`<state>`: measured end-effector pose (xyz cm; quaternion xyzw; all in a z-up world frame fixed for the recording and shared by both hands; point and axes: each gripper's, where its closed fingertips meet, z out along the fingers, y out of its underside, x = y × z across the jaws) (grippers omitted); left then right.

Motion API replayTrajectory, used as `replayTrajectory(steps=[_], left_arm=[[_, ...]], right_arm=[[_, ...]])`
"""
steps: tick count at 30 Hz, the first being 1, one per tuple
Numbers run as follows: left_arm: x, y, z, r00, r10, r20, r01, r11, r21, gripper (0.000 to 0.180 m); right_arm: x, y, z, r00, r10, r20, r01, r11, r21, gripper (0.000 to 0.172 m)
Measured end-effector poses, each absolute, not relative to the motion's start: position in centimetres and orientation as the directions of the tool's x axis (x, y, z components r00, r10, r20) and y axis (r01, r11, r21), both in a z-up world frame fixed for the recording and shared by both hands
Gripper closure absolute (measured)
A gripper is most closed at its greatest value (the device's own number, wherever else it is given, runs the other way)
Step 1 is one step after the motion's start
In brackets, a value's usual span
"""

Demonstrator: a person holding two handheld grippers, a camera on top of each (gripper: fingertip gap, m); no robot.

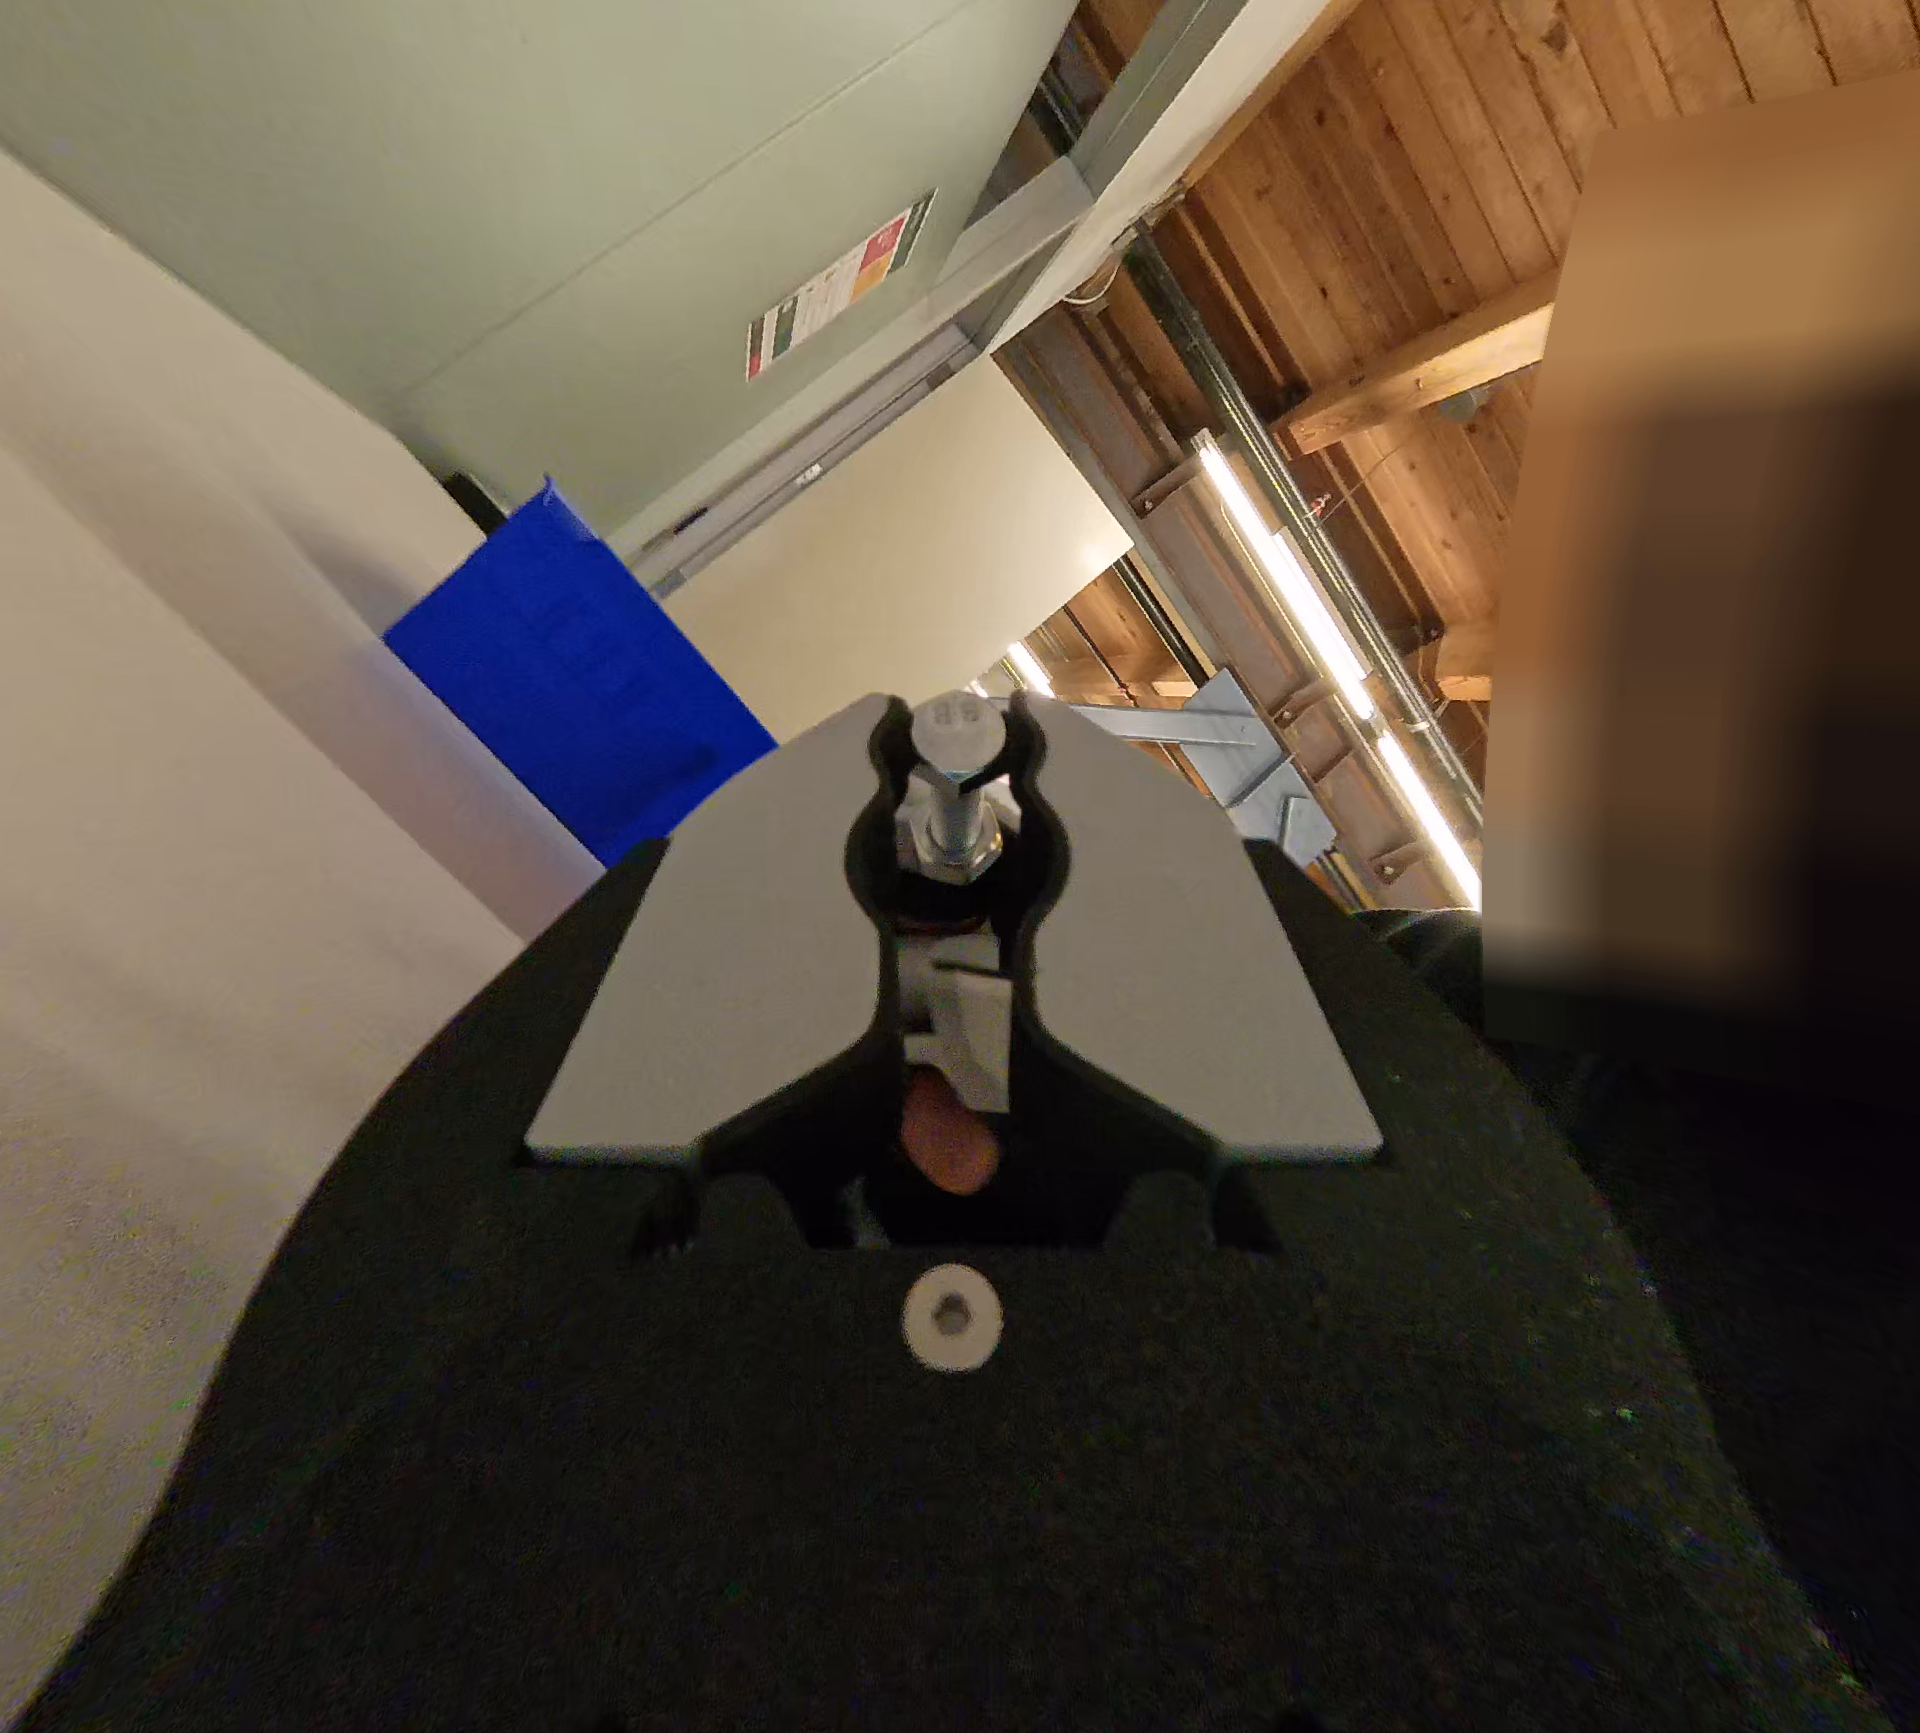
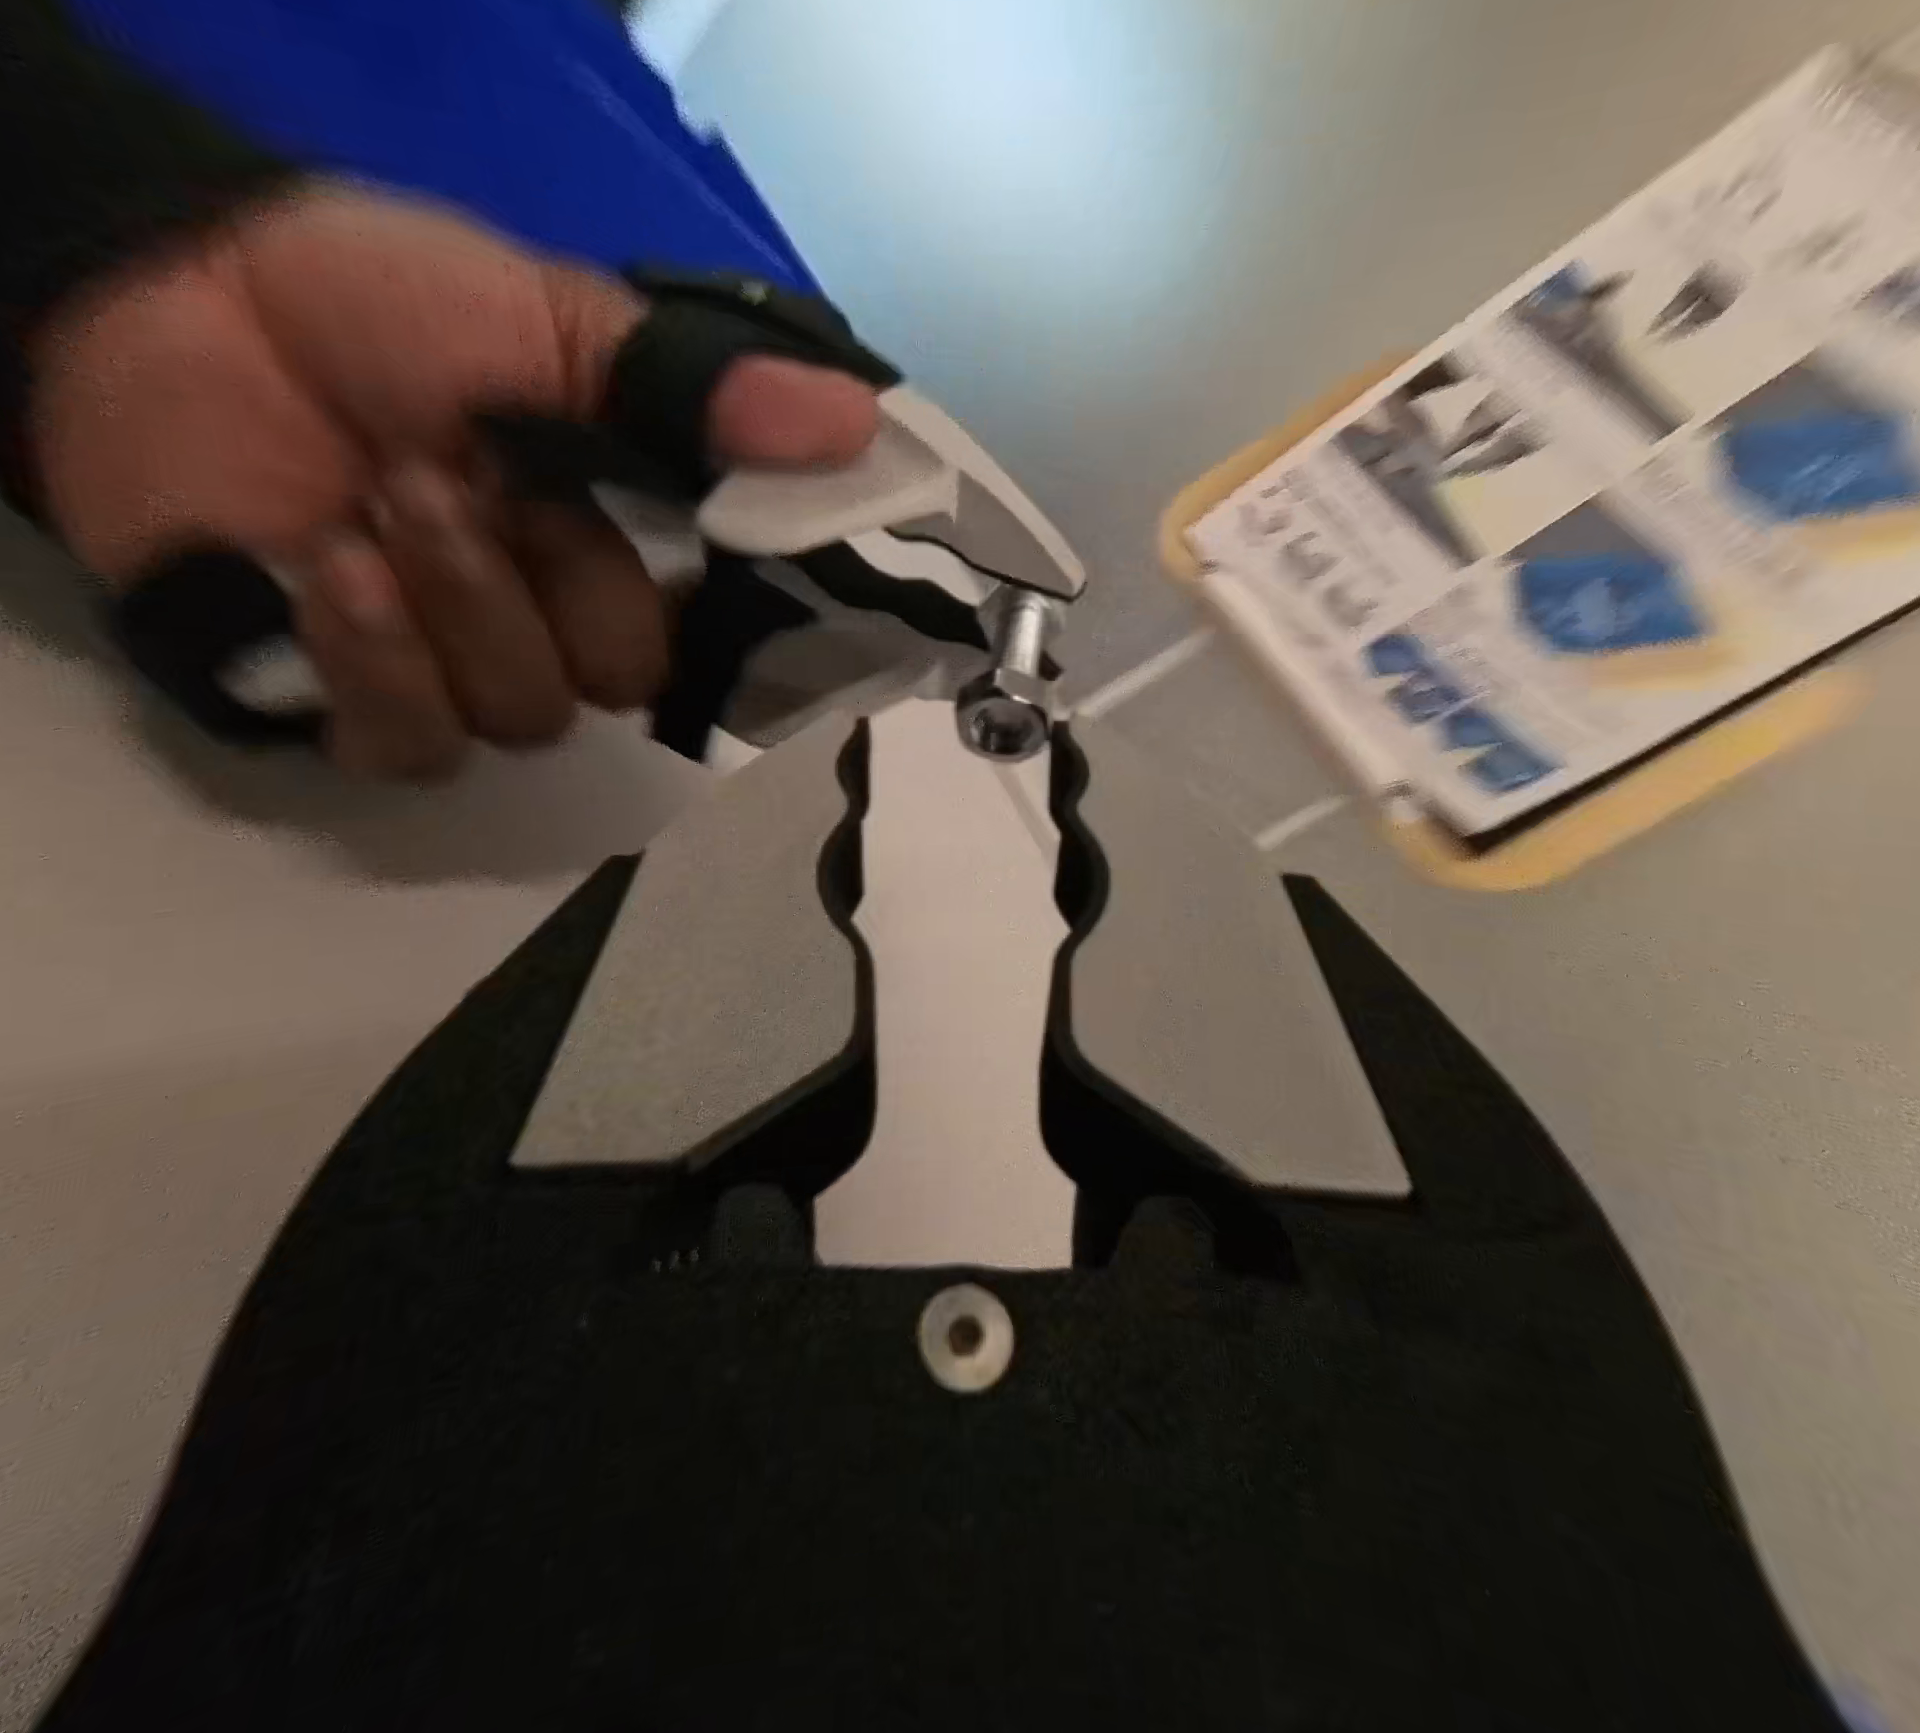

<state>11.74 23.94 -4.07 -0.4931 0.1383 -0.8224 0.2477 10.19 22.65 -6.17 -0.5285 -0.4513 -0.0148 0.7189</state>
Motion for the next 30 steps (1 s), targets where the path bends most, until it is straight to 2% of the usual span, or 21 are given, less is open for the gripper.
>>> replayTrajectory(steps=[2, 3, 5, 7, 9, 12, 14, 15, 18, 21, 23, 25, 27, 30], left_arm=[[11.3, 24.2, -3.7, -0.385, -0.586, 0.712, 0.306, -0.810, -0.501, 0.163], [11.1, 24.3, -3.6, -0.384, -0.606, 0.697, 0.320, -0.795, -0.515, 0.163], [10.8, 24.4, -3.3, -0.379, -0.643, 0.666, 0.341, -0.766, -0.545, 0.163], [10.7, 24.1, -3.1, -0.376, -0.674, 0.636, 0.348, -0.739, -0.577, 0.163], [10.8, 23.8, -3.0, -0.373, -0.699, 0.611, 0.340, -0.715, -0.611, 0.163], [11.3, 23.0, -3.1, -0.366, -0.725, 0.583, 0.312, -0.686, -0.657, 0.163], [11.6, 22.5, -3.2, -0.357, -0.739, 0.571, 0.292, -0.669, -0.683, 0.163], [11.7, 22.6, -3.3, -0.347, -0.743, 0.573, 0.290, -0.666, -0.687, 0.163], [11.7, 22.7, -3.3, -0.352, -0.733, 0.582, 0.288, -0.676, -0.678, 0.163], [11.9, 23.0, -3.7, -0.326, -0.722, 0.611, 0.272, -0.690, -0.670, 0.163], [12.0, 23.1, -4.0, -0.315, -0.703, 0.637, 0.253, -0.709, -0.658, 0.163], [12.1, 23.1, -4.2, -0.314, -0.688, 0.655, 0.237, -0.724, -0.647, 0.164], [12.2, 23.2, -4.4, -0.308, -0.673, 0.672, 0.226, -0.738, -0.636, 0.164], [12.2, 23.3, -4.6, -0.313, -0.645, 0.697, 0.211, -0.763, -0.611, 0.163]], right_arm=[[9.9, 22.5, -5.8, 0.660, 0.641, 0.391, 0.266, 0.288, -0.920, 0.132], [9.7, 22.5, -5.8, 0.658, 0.714, 0.240, 0.155, 0.184, -0.971, 0.127], [9.6, 22.6, -5.8, 0.606, 0.793, -0.064, -0.050, -0.042, -0.998, 0.119], [9.7, 22.8, -5.8, 0.493, 0.800, -0.341, -0.236, -0.254, -0.938, 0.117], [10.0, 23.0, -5.7, 0.353, 0.757, -0.549, -0.373, -0.424, -0.825, 0.121], [10.4, 23.2, -5.7, 0.179, 0.676, -0.715, -0.463, -0.583, -0.668, 0.130], [10.4, 22.9, -5.5, 0.112, 0.669, -0.735, -0.471, -0.616, -0.632, 0.144], [10.3, 22.6, -5.5, 0.110, 0.679, -0.726, -0.457, -0.614, -0.644, 0.155], [10.1, 22.7, -6.0, 0.269, 0.749, -0.606, -0.377, -0.498, -0.781, 0.155], [10.6, 23.3, -6.3, 0.528, 0.797, -0.293, -0.205, -0.215, -0.955, 0.155], [11.0, 23.5, -6.3, 0.656, 0.754, 0.001, -0.008, 0.008, -1.000, 0.155], [11.1, 23.6, -6.4, 0.700, 0.634, 0.328, 0.242, 0.221, -0.945, 0.155], [11.2, 23.6, -6.6, 0.649, 0.457, 0.608, 0.481, 0.373, -0.793, 0.155], [11.2, 23.5, -6.6, 0.524, 0.250, 0.814, 0.672, 0.466, -0.575, 0.155]])
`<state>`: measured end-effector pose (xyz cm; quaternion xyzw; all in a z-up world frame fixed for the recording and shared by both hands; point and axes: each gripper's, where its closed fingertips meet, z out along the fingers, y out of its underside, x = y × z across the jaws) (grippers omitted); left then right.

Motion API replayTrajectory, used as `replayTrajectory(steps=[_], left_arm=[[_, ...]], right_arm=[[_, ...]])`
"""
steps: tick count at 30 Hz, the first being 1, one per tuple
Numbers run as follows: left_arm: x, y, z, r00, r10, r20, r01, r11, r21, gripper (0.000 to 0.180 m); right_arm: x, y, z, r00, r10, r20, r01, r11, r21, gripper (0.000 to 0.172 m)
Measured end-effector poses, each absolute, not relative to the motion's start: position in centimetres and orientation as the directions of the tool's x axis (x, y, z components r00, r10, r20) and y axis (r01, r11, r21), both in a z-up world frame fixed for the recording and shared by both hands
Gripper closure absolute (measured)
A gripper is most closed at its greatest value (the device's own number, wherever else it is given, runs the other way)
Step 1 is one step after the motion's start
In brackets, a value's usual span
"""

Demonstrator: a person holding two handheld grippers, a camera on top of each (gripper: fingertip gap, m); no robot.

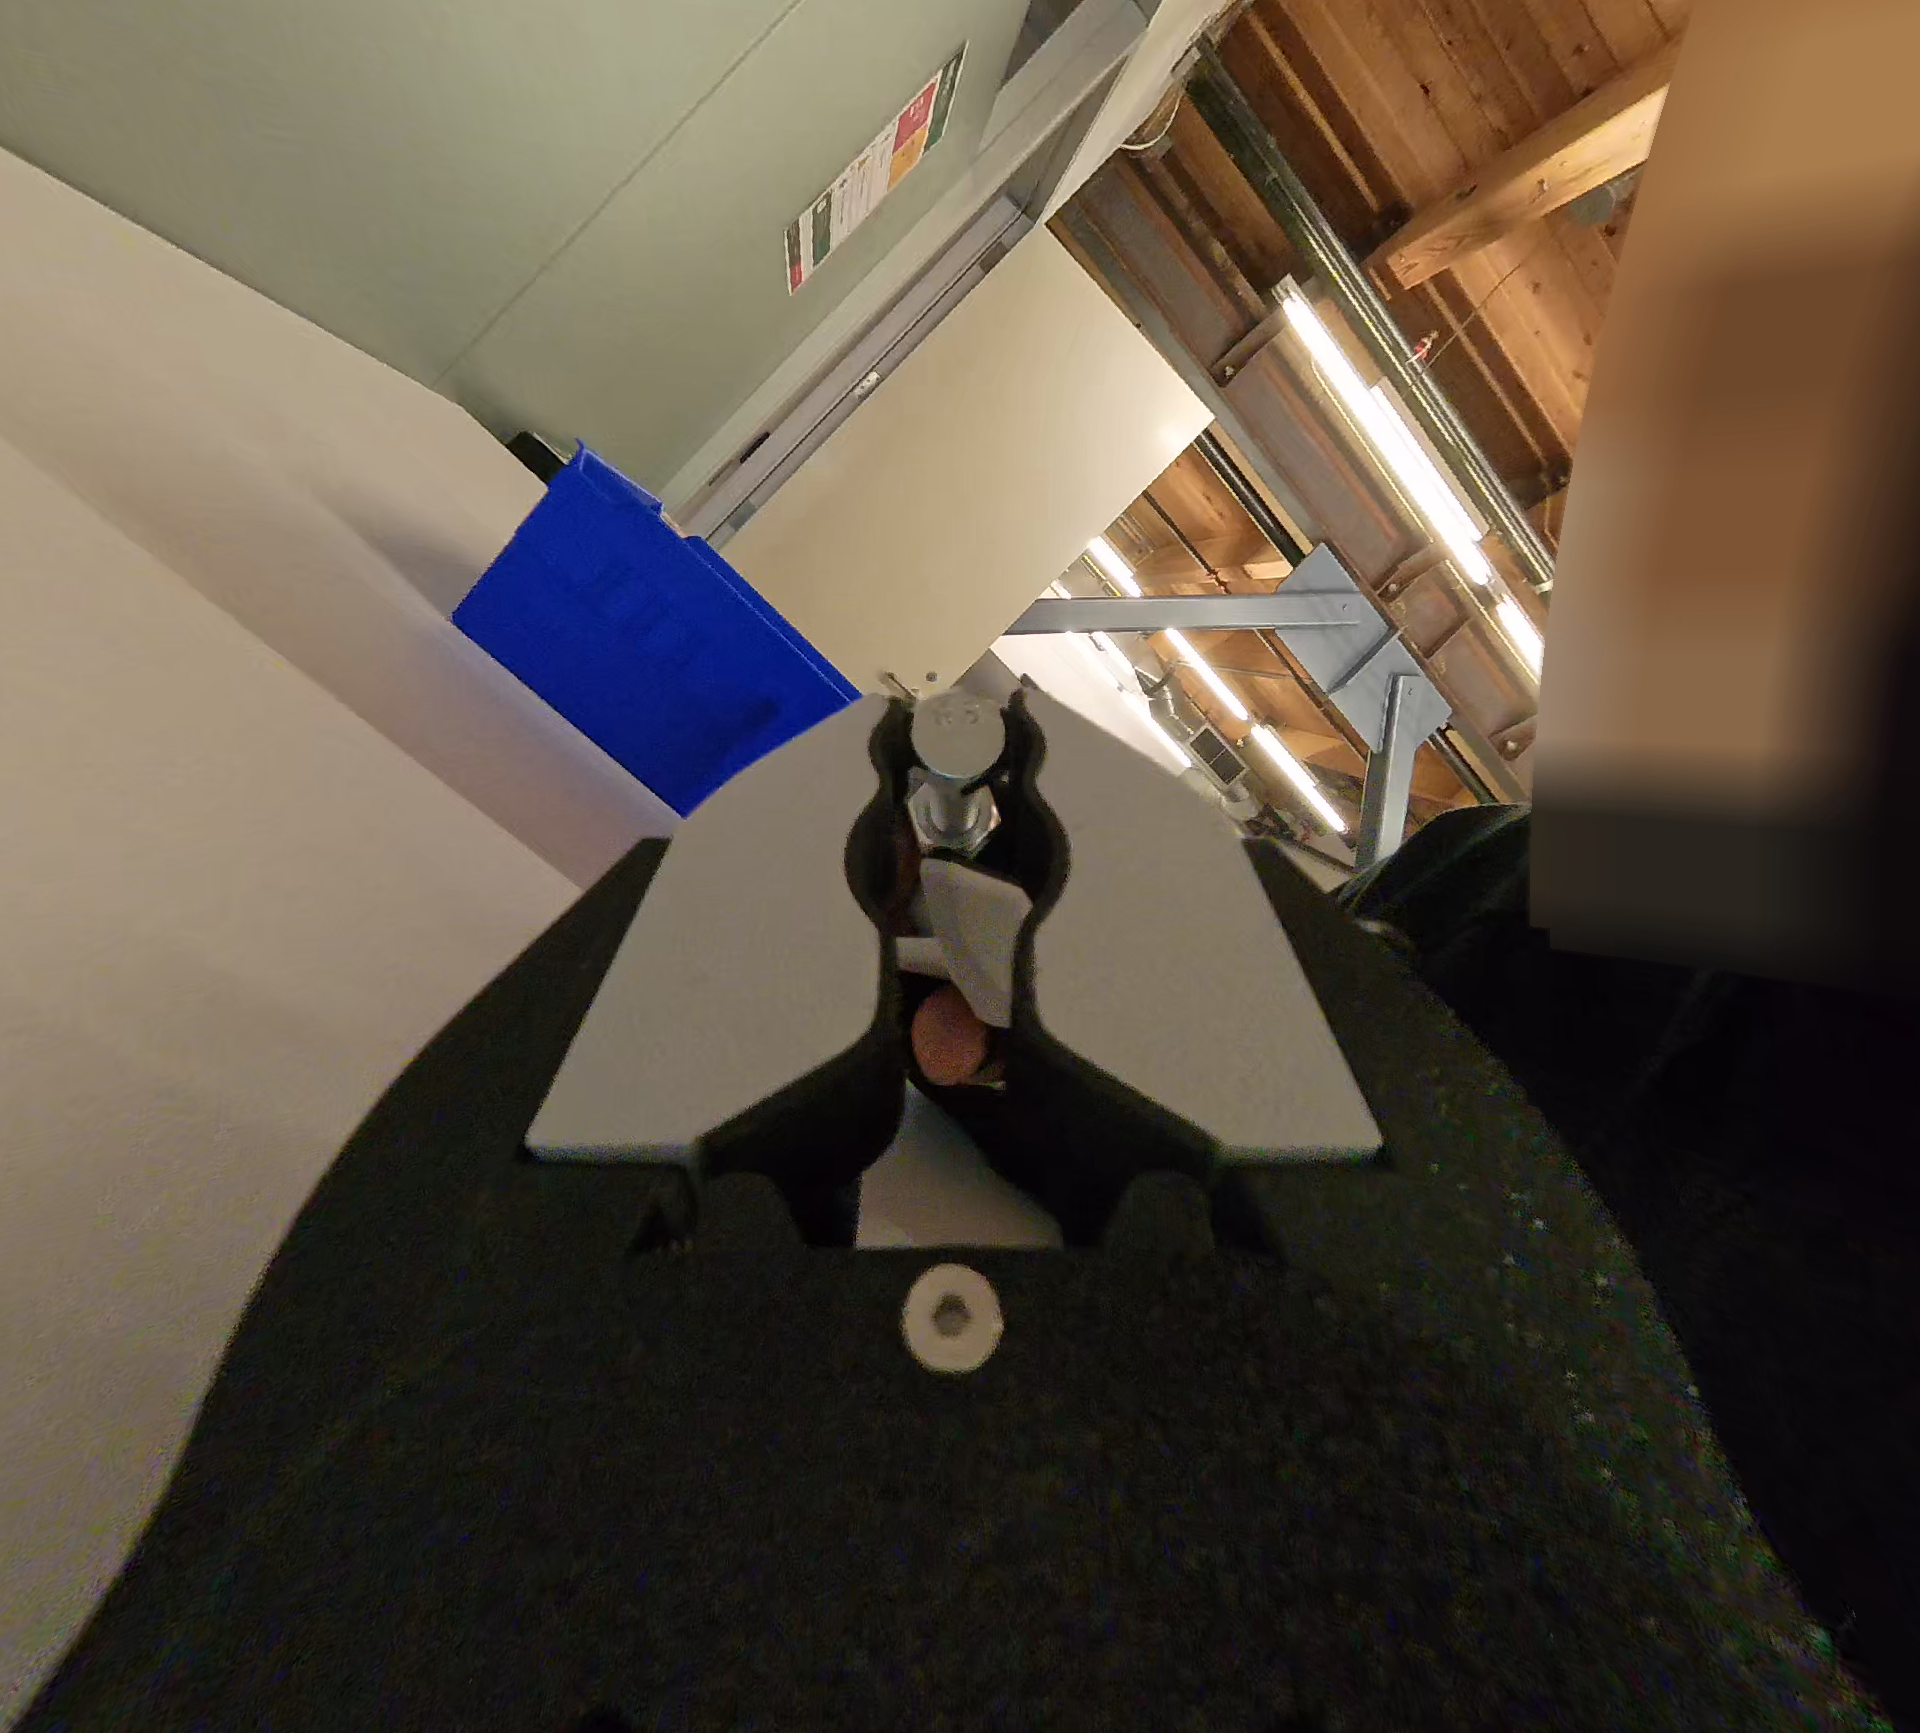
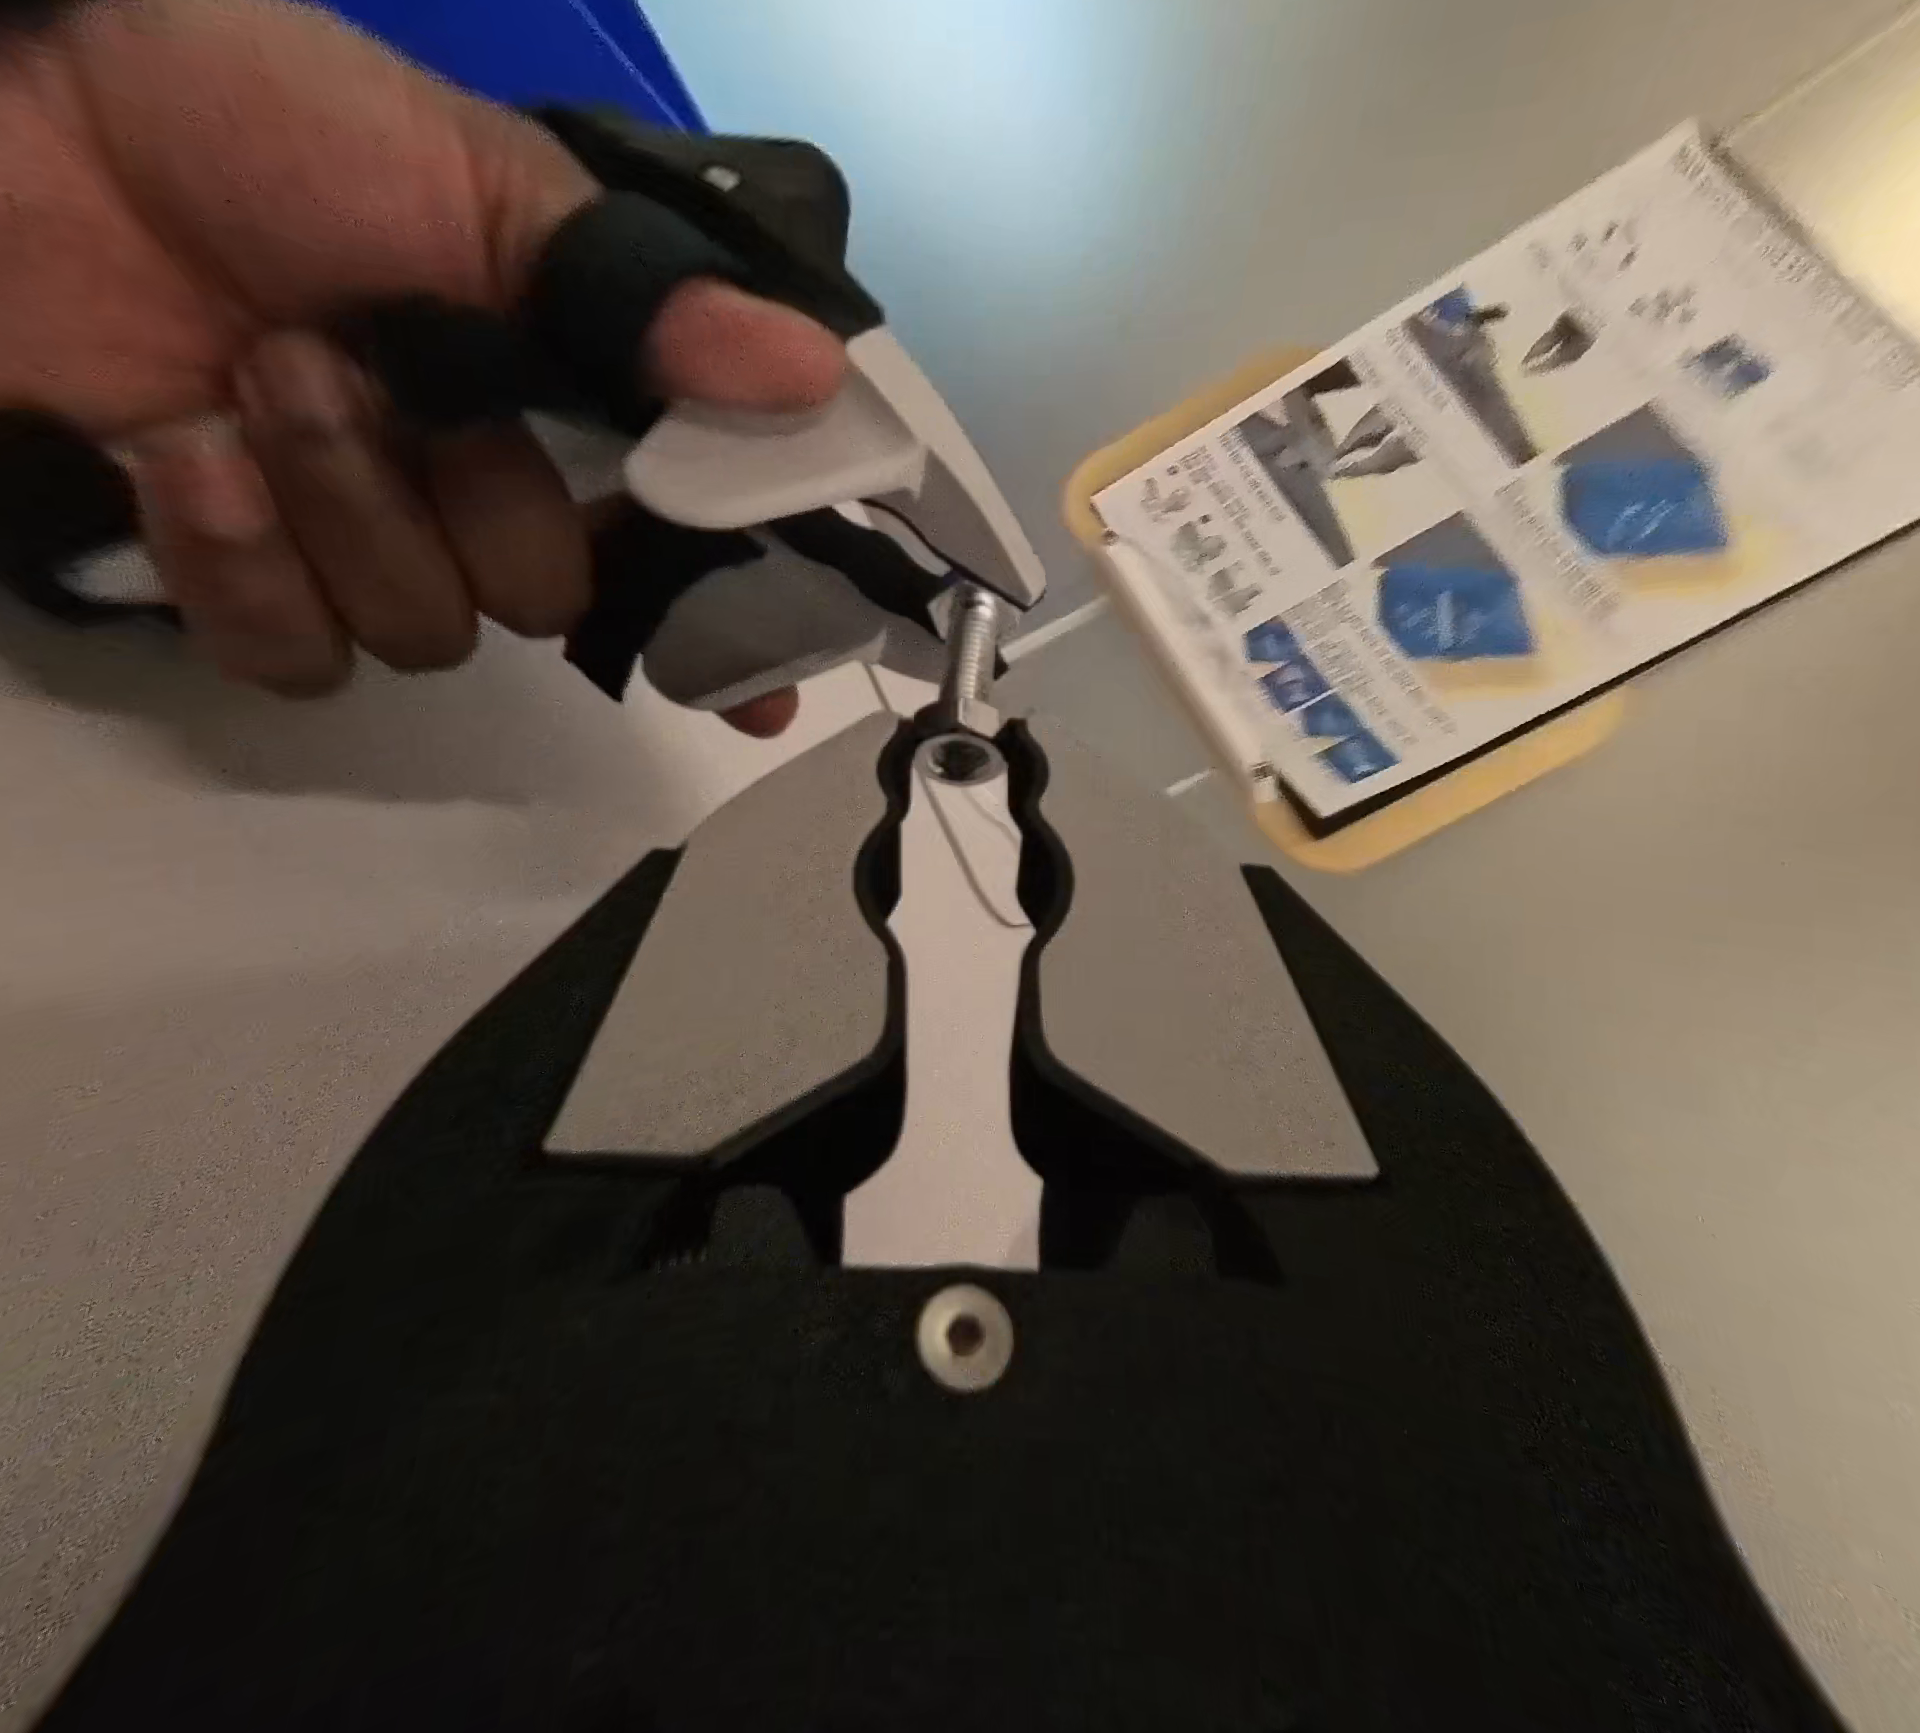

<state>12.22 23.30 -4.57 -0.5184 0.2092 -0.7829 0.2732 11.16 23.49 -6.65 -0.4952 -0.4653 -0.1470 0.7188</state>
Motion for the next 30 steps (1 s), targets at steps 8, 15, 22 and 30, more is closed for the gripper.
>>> replayTrajectory(steps=[8, 15, 22, 30], left_arm=[[12.3, 23.8, -5.0, -0.353, -0.512, 0.783, 0.193, -0.859, -0.474, 0.163], [11.1, 24.6, -3.8, -0.388, -0.582, 0.715, 0.304, -0.813, -0.496, 0.163], [11.1, 23.6, -3.2, -0.367, -0.695, 0.618, 0.314, -0.718, -0.622, 0.163], [11.8, 22.5, -3.4, -0.351, -0.741, 0.573, 0.271, -0.666, -0.695, 0.163]], right_arm=[[11.0, 23.4, -6.7, 0.370, 0.099, 0.924, 0.789, 0.492, -0.369, 0.155], [10.5, 23.3, -6.5, 0.682, 0.660, 0.315, 0.247, 0.198, -0.949, 0.124], [10.7, 23.2, -5.6, 0.274, 0.724, -0.633, -0.414, -0.506, -0.757, 0.125], [10.2, 22.5, -5.8, 0.057, 0.667, -0.743, -0.437, -0.653, -0.619, 0.155]])
